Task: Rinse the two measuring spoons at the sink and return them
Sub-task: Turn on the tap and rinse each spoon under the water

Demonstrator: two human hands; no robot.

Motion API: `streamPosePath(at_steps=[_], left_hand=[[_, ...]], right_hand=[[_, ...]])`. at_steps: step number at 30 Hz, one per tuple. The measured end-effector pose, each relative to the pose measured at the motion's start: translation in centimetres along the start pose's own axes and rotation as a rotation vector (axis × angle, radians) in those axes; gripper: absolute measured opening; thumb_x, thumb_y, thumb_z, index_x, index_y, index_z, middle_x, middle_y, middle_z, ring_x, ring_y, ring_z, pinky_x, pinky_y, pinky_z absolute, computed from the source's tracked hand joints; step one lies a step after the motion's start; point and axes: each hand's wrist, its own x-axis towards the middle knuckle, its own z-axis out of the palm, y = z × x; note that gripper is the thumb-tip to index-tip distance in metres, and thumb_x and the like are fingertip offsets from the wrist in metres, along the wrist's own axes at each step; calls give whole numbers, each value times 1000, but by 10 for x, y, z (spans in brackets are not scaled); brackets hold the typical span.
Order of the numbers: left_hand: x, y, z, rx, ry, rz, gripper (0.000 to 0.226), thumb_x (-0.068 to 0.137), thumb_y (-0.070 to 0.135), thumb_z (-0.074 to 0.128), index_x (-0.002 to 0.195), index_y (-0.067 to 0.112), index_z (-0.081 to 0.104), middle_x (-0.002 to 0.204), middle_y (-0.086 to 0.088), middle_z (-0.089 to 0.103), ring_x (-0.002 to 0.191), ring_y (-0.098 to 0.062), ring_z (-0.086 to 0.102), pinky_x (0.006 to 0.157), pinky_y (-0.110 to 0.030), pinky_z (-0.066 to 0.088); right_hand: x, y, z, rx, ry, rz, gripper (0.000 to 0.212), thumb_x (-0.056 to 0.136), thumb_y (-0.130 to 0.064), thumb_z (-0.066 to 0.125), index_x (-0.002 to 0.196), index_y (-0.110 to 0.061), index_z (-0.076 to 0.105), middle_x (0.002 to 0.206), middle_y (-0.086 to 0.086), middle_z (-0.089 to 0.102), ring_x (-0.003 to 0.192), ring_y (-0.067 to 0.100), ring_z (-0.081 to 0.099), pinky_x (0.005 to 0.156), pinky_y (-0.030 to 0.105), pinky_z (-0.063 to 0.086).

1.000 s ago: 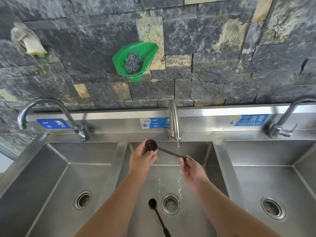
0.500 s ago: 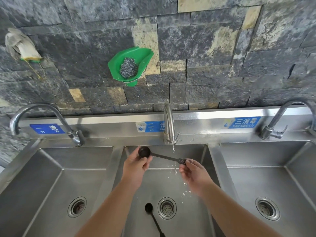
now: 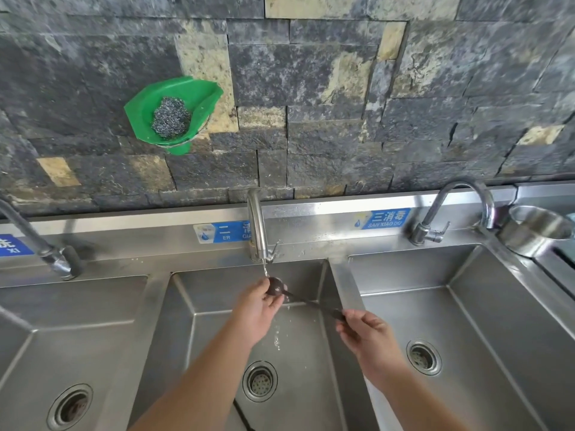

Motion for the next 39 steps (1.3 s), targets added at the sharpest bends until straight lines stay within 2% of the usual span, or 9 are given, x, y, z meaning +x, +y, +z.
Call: streamPosePath(at_steps=[5,8,11,14,19,27,30,33,39], left_hand=[[3,1,3,110,38,2,20,96,-2,47,92,12,60,92,-15,69,84,-24,65,74,-36,53],[-1,9,-4,117,70,12,22,93,-4,50,93,14,64,80,-12,73,78,-22,66,64,-30,55],[-7,22,-14,152,75,33,23,93,-2,52,99,16,66,81,-12,76,74,-20,68,63,-27,52],[-14,36,-22,237,100,60,26,92,2,55,108,19,66,97,-17,73,67,-14,68,51,-20,50],[-25,62,-36,293,142,129,37,89,-1,57,122,17,60,113,-20,67,95,-24,67,67,-25,51],[-50,101,-75,210,195,237,34,91,-1,52,116,19,62,108,-16,71,79,-14,73,56,-19,49],[-60,109,-93,178,238,274,33,92,-1,51,112,21,64,93,-9,77,76,-13,73,58,-20,49],[-67,113,-110,148,267,305,32,93,-1,50,106,23,66,82,-6,78,77,-16,65,55,-21,51],[-59,94,-108,164,283,251,31,95,2,48,115,23,59,99,-11,71,81,-20,69,58,-23,49]], right_hand=[[-6,6,-6,-78,47,-49,20,92,9,54,105,-5,58,83,18,62,67,22,63,63,23,59],[0,8,2,-26,56,-30,17,92,10,54,99,-6,53,82,17,59,63,18,64,59,21,58],[10,12,15,101,70,1,16,92,10,54,89,-6,54,78,14,56,56,12,65,55,18,57],[23,16,30,206,92,49,16,93,7,55,85,-6,58,78,9,57,67,17,63,56,17,57],[42,24,61,337,111,146,13,91,10,56,90,-3,61,86,11,59,79,23,62,62,24,61],[50,36,118,335,2,260,17,92,13,50,93,-1,60,84,19,64,73,25,66,56,25,61],[47,44,136,316,-60,276,19,92,14,49,89,-1,60,76,18,68,62,21,70,56,24,60],[43,49,150,281,-108,274,20,92,14,49,90,-2,61,82,19,67,66,23,67,62,26,62],[36,29,134,249,-181,231,18,93,10,53,96,-5,62,82,19,70,61,19,69,59,26,61]])
